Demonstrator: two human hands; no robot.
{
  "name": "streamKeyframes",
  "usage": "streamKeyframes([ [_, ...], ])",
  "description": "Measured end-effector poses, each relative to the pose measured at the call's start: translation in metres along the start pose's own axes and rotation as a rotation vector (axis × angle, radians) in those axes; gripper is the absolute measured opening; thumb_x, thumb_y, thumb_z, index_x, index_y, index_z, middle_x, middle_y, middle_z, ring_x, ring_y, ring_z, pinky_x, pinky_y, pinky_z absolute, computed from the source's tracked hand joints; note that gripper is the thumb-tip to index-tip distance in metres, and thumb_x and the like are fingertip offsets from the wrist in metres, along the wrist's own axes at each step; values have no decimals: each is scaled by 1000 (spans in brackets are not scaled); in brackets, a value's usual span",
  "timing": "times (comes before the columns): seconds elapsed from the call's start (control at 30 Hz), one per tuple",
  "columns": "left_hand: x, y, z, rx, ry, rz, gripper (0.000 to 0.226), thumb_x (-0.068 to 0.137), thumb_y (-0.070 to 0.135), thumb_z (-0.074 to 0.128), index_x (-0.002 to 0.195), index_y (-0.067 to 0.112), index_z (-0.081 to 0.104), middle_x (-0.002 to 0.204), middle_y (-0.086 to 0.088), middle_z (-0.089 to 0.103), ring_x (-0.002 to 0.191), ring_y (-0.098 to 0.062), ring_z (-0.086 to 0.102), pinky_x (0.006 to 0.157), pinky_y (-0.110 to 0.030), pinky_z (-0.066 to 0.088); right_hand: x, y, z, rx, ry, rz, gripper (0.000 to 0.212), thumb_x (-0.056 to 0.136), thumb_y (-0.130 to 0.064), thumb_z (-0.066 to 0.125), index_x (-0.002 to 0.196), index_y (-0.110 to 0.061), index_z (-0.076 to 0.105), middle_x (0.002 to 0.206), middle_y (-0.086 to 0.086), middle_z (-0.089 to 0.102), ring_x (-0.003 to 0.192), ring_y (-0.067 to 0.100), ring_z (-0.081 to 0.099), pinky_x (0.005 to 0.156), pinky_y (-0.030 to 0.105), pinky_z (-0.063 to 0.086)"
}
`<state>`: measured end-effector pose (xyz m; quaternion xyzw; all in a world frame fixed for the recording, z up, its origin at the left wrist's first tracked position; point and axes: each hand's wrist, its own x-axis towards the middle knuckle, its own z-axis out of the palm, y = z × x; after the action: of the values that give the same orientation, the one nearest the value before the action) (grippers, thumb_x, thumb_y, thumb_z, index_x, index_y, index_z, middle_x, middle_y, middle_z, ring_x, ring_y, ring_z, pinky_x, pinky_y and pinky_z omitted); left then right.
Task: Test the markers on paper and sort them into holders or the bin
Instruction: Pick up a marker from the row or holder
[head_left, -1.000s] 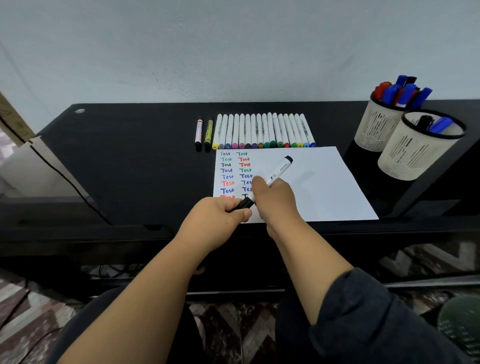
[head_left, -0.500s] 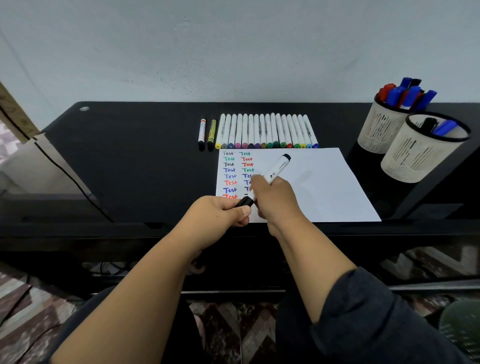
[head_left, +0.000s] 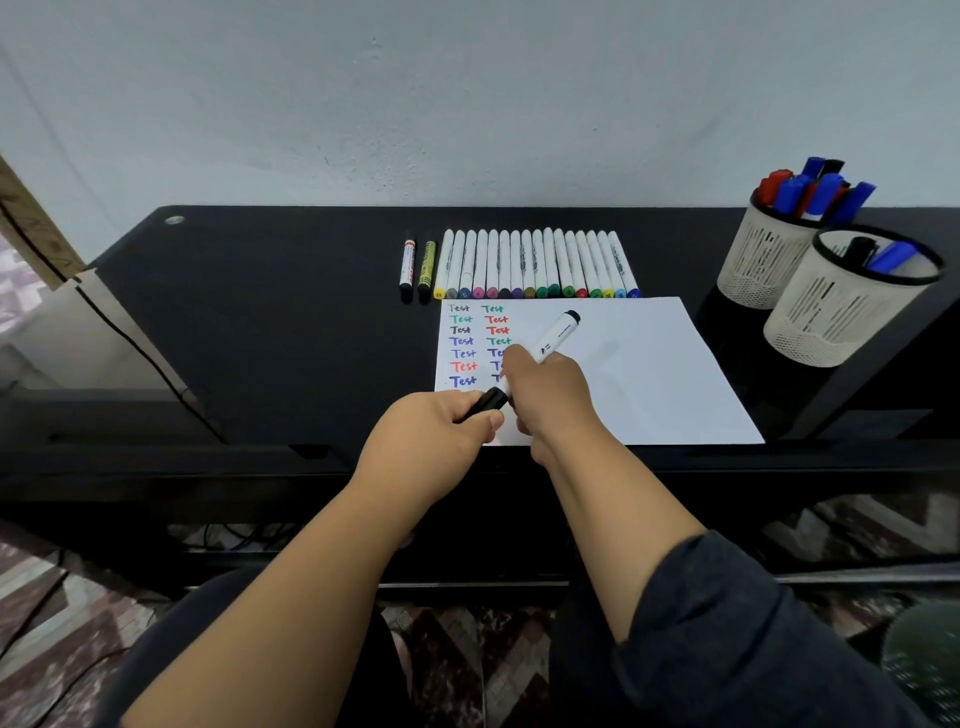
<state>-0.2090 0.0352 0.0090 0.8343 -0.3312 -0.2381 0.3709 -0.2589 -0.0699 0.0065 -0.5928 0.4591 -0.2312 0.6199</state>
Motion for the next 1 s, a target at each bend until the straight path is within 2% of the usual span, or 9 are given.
streamKeyframes([
  [0.1, -1, 0, 0, 148, 33, 31, 24, 93, 35, 52, 113, 32, 64, 87, 7, 66, 63, -7, 54, 55, -22, 42, -1, 0, 2, 4, 4, 17, 25, 90, -19, 48, 66, -16, 48, 55, -5, 46, 47, 10, 36, 46, 22, 28],
  [0.2, -3, 1, 0, 261, 56, 63, 30, 94, 37, 49, 122, 32, 59, 82, 9, 60, 63, -7, 52, 50, -20, 36, -1, -2, 3, 4, 3, 25, 25, 91, -18, 48, 66, -17, 47, 54, -6, 45, 45, 8, 36, 44, 20, 27],
  [0.27, -3, 0, -1, 198, 45, 42, 27, 93, 36, 51, 117, 30, 63, 85, 7, 63, 65, -9, 54, 53, -23, 41, -2, -3, 4, 5, -17, 31, 25, 91, -18, 48, 66, -17, 48, 50, -8, 46, 44, 8, 37, 42, 20, 27],
  [0.37, -3, -2, -9, -132, 1, -61, 16, 89, 31, 59, 86, 21, 72, 83, -1, 71, 72, -19, 64, 71, -33, 52, -1, -5, 6, 9, -73, 30, 24, 91, -18, 47, 68, -18, 50, 39, -12, 49, 42, 9, 36, 41, 18, 28],
  [0.43, -5, -3, -12, -244, -39, -111, 18, 88, 28, 62, 78, 18, 73, 79, -1, 72, 77, -19, 67, 78, -33, 53, -1, -5, 8, 8, -103, 22, 19, 92, -18, 47, 74, -17, 54, 54, -6, 58, 45, 10, 37, 42, 18, 29],
  [0.6, -3, -7, -11, -226, -14, -84, 7, 85, 31, 66, 86, 29, 73, 86, -5, 72, 62, -11, 57, 59, -22, 44, -1, -2, 10, -45, -99, -28, 17, 91, -20, 47, 76, -22, 55, 74, -4, 63, 49, 6, 45, 41, 17, 32],
  [0.7, -2, -8, -10, -249, -20, -87, 8, 84, 32, 67, 89, 31, 73, 82, 3, 72, 71, -14, 64, 65, -23, 48, 0, 0, 8, -31, -92, -48, 19, 91, -18, 47, 73, -22, 53, 72, -5, 60, 45, 2, 44, 39, 14, 31],
  [0.83, -2, -9, -12, -306, -56, -90, 7, 84, 30, 67, 79, 29, 72, 84, 5, 74, 89, -18, 68, 79, -25, 52, 0, 0, 8, 4, -103, -31, 20, 91, -16, 47, 72, -19, 53, 65, -5, 60, 41, 5, 41, 39, 17, 30],
  [1.0, 1, -9, -15, -330, -89, -102, 7, 85, 30, 67, 79, 30, 71, 81, 9, 73, 87, -11, 68, 72, -19, 52, 3, 2, 10, -35, -132, -33, 17, 92, -19, 47, 79, -21, 57, 77, 0, 67, 52, 12, 42, 43, 21, 31],
])
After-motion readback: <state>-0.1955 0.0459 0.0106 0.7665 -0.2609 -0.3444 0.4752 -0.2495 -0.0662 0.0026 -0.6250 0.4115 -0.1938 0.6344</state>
